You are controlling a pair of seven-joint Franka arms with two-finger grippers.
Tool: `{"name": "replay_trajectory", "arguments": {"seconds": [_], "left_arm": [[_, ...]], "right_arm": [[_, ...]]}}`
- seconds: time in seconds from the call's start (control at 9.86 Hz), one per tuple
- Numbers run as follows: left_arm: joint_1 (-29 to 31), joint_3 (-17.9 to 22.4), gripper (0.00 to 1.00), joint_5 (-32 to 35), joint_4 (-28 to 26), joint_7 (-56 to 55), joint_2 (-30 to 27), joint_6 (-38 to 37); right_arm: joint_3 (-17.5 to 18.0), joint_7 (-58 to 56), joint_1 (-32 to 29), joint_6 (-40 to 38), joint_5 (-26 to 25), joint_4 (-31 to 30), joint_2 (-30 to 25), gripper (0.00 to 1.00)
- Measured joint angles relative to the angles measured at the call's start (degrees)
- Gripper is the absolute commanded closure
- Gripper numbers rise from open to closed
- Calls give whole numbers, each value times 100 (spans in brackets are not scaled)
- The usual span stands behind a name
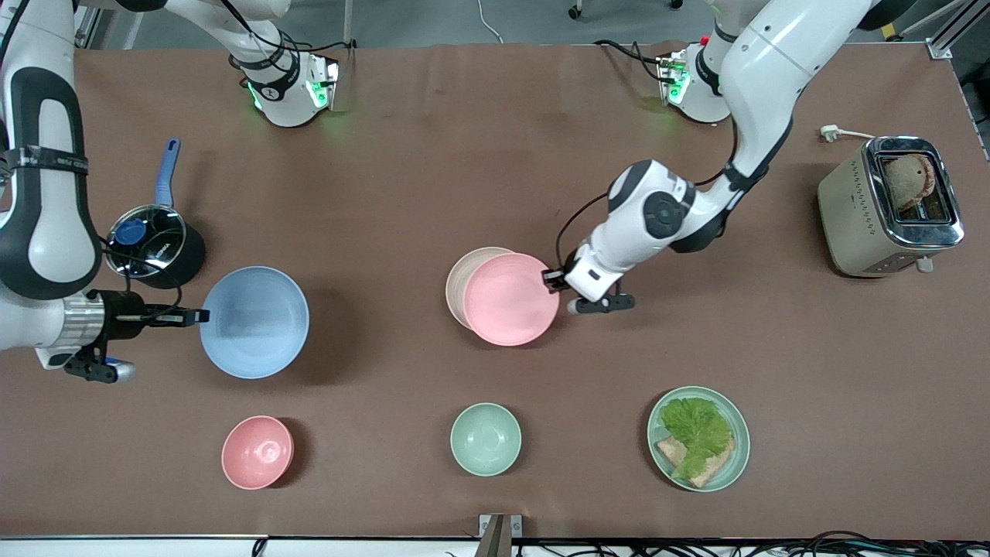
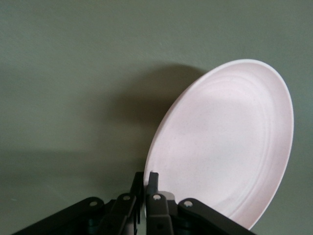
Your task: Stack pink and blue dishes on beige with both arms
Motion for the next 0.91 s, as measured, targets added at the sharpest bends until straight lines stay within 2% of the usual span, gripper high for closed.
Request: {"name": "replay_trajectory", "arguments": {"seconds": [0.1,0.2,0.41,0.61,0.71,0.91], "left_arm": [[-97,-58,52,427,52,-525,124,0],[-206,-74,1,772,67,-989,179,0],[-228,-76,0,1204,78,-1328,156,-80],[-145,-50,0,1411,87,-1326,-137,-636],[-122,64,0,1480,99,-1218,-493,-1073],[-91,573,0,1500,108,-509,-1362,-1818]], "right_arm": [[199,323,17,53,-83,-5,-29,99],[403,621,42,161,-143,-43,-68,99],[729,898,77,568,-171,-427,-250,99],[1131,1181,69,972,-171,-1055,-507,99],[1482,1607,73,1130,-171,-1249,-587,99],[2370,2592,108,1560,-175,-1503,-655,98]]}}
